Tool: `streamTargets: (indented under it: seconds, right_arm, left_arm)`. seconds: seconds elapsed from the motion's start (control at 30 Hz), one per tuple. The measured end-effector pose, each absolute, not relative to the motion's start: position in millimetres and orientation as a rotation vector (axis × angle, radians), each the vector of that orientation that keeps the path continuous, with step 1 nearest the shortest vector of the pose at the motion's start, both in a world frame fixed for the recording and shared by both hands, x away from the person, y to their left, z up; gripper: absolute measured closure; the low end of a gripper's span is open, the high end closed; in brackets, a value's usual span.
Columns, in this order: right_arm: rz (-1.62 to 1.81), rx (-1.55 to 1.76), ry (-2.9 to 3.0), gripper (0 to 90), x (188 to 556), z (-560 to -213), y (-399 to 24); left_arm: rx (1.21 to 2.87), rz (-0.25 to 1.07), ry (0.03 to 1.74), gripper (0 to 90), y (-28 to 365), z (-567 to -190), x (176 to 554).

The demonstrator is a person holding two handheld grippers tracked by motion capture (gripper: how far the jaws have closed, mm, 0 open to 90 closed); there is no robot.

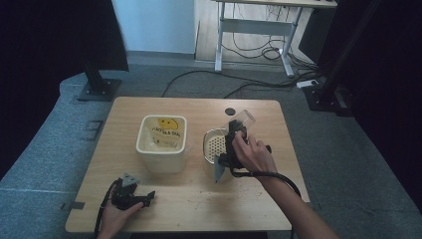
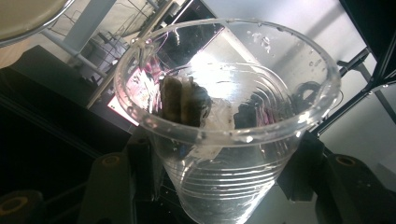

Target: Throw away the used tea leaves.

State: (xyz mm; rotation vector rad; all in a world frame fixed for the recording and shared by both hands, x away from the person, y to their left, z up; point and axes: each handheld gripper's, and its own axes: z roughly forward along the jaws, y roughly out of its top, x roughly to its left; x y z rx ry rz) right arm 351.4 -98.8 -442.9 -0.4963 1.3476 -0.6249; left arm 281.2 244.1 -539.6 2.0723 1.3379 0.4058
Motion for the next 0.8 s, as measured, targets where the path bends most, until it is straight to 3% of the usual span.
streamTargets:
  seconds: [0.53,0.6,0.8]
  right_arm:
    - [-0.583,-0.346,1.286,44.5,354,-422,-100]
    - [-0.621,-0.54,1.295,47.1,346,-444,-89]
    - [-0.646,-0.552,1.293,48.7,348,-434,-88]
  left_arm:
    - [2.073,0.404,1.337,14.8,243,-539,281]
    - [2.078,0.404,1.33,14.8,242,-539,281]
    - [2.07,0.397,1.337,14.8,244,-539,282]
